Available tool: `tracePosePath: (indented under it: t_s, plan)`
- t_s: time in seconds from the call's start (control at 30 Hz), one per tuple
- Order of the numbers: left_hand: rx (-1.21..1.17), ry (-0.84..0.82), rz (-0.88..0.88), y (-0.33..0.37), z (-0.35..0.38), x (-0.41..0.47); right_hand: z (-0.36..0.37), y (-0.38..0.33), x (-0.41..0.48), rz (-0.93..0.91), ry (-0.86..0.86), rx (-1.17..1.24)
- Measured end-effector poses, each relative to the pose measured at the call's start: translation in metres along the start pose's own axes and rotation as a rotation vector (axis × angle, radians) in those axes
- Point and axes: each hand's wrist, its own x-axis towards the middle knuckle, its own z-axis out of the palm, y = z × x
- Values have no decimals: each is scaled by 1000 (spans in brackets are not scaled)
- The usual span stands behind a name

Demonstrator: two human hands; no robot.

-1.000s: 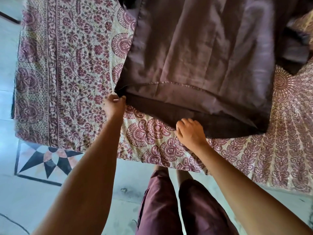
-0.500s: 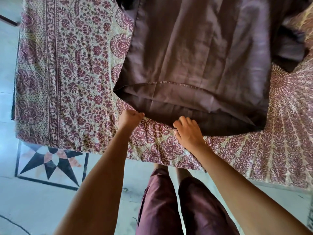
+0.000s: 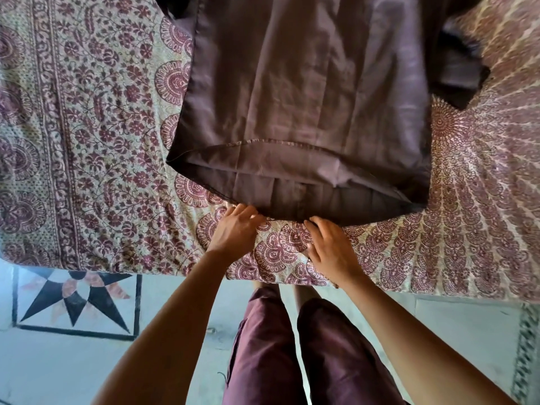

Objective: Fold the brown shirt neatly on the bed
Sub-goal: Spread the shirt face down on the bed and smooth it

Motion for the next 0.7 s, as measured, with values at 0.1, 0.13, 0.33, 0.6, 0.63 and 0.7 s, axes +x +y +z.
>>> tracePosePath:
  t_s: [0.1,0.13,0.33,0.6,0.63,0.7]
  plan:
    - [52,26,85,6,-6,3,-6,4,1,-70,-16,6]
    - [46,37,85,10,-8,7,-9,6,2,-75,-7,-16]
    - [-9,-119,116,42,-2,33,-13,28,-15,182,20,-83]
    - [6,281,-212,20,-41,65,-50,55,17,265,284,-64]
    - [38,272,-321,9,-47,73,-55,60,28,356,268,-61]
    - [65,168,-487,-14,-58,87,-63,70,48,496,164,-24]
